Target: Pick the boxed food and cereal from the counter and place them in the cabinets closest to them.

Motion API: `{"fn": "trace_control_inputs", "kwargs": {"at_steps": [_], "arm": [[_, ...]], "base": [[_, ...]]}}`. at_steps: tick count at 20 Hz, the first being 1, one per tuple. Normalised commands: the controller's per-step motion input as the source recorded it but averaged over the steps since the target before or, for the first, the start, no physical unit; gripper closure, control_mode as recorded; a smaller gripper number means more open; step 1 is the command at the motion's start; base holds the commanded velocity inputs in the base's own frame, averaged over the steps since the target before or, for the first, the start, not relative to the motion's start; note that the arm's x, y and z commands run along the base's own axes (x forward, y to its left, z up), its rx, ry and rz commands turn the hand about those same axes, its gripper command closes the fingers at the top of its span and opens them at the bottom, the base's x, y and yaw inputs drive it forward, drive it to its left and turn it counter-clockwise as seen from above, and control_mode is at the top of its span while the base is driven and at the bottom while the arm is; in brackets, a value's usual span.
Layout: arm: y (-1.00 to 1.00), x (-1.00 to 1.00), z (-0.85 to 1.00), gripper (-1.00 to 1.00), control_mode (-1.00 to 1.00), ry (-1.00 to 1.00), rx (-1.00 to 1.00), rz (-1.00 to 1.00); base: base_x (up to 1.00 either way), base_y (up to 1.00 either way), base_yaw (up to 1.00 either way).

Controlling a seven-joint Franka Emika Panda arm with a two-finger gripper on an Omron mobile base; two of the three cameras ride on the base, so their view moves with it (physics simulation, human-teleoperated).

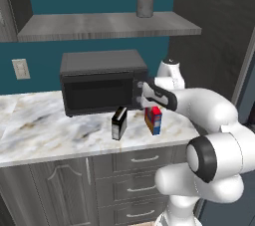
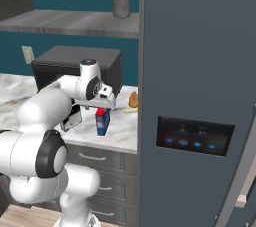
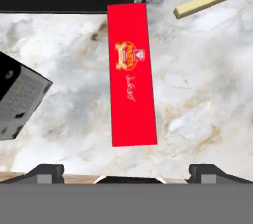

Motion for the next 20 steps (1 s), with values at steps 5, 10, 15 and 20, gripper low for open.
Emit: {"fn": "trace_control_inputs", "kwargs": {"at_steps": [5,10,15,20], "arm": [[0.00,0.13,-0.29,-1.00,-1.00,0.01,0.00,0.00],[0.00,0.13,-0.27,-1.00,-1.00,0.00,0.00,0.00],[-0.02,0.15,-0.24,-1.00,-1.00,0.00,0.00,0.00],[-0.01,0.11,-0.17,-1.00,-1.00,0.00,0.00,0.00]], "base": [[0.00,0.00,0.00],[0.00,0.00,0.00],[0.00,0.00,0.00],[0.00,0.00,0.00]]}}
